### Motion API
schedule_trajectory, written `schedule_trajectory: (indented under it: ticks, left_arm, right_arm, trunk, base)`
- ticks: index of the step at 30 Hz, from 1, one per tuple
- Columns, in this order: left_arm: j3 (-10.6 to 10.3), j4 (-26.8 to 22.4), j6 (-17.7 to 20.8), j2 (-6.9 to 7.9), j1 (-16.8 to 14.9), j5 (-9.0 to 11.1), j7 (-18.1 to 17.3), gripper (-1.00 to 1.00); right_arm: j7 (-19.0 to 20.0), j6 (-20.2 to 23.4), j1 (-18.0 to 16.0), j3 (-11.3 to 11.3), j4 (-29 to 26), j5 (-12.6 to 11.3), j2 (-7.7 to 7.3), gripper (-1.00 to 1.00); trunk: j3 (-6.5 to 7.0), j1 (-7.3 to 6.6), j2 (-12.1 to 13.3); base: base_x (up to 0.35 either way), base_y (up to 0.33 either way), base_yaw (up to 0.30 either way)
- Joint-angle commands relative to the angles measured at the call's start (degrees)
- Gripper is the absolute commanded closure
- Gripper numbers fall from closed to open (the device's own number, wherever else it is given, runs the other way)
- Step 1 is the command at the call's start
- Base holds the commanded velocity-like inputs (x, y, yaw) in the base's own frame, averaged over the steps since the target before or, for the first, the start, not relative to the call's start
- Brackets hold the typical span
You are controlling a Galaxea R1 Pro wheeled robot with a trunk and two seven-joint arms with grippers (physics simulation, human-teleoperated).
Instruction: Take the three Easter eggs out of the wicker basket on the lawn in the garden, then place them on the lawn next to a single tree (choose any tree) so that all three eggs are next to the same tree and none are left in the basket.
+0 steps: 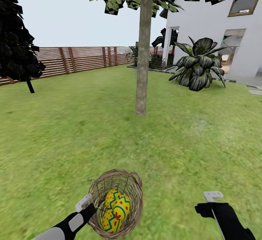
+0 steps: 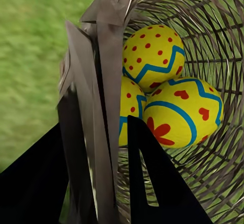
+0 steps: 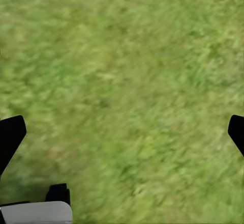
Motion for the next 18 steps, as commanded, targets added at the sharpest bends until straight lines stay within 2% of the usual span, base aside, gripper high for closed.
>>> schedule_trajectory:
  ticks: [1,5,7,8,9,11,12,16,18]
  left_arm:
    - [0.12,-0.10,0.19,-0.04,-0.03,0.68,-0.17,1.00]
    - [0.10,-0.10,0.15,-0.09,-0.03,0.68,-0.17,1.00]
    - [0.11,-0.10,0.15,-0.09,-0.03,0.68,-0.17,1.00]
    - [0.11,-0.10,0.15,-0.09,-0.03,0.68,-0.17,1.00]
    - [0.12,-0.10,0.15,-0.09,-0.03,0.68,-0.17,1.00]
    - [0.12,-0.10,0.15,-0.09,-0.03,0.68,-0.17,1.00]
    - [0.12,-0.10,0.15,-0.09,-0.03,0.68,-0.17,1.00]
    - [0.12,-0.10,0.15,-0.09,-0.03,0.68,-0.17,1.00]
    - [0.10,-0.10,0.15,-0.13,-0.03,0.68,-0.17,1.00]
  right_arm:
    - [0.56,0.20,-0.05,-0.05,0.50,0.64,0.02,-1.00]
    - [1.26,-0.59,-0.05,-0.03,1.57,0.60,-0.09,-1.00]
    - [1.42,-5.40,-0.05,0.03,5.24,0.60,-0.14,-1.00]
    - [2.09,-9.16,-0.05,0.05,8.27,0.70,-0.18,-1.00]
    - [3.58,-10.93,-0.05,0.06,9.47,0.81,-0.22,-1.00]
    - [7.80,-12.03,-0.05,0.06,10.11,0.97,-0.36,-1.00]
    - [8.37,-12.11,-0.05,0.06,10.18,0.99,-0.39,-1.00]
    - [8.87,-12.30,-0.05,0.11,11.57,1.06,-0.24,-1.00]
    - [8.58,-15.32,-0.05,0.10,17.74,1.10,-0.03,-1.00]
  trunk:
    - [-0.11,0.06,-0.11]
    - [-0.11,0.06,-0.11]
    - [-0.11,0.06,-0.11]
    - [-0.11,0.06,-0.11]
    - [-0.11,0.06,-0.11]
    - [-0.11,0.06,-0.11]
    - [-0.11,0.06,-0.11]
    - [-0.11,0.06,-0.11]
    - [-0.11,0.06,-0.11]
  base:
    - [0.340,0.000,0.000]
    - [0.341,0.000,0.000]
    - [0.340,0.000,0.000]
    - [0.341,0.000,0.000]
    - [0.341,0.000,0.000]
    - [0.341,0.000,0.000]
    - [0.340,0.000,0.000]
    - [0.341,0.000,0.000]
    - [0.341,0.000,0.000]
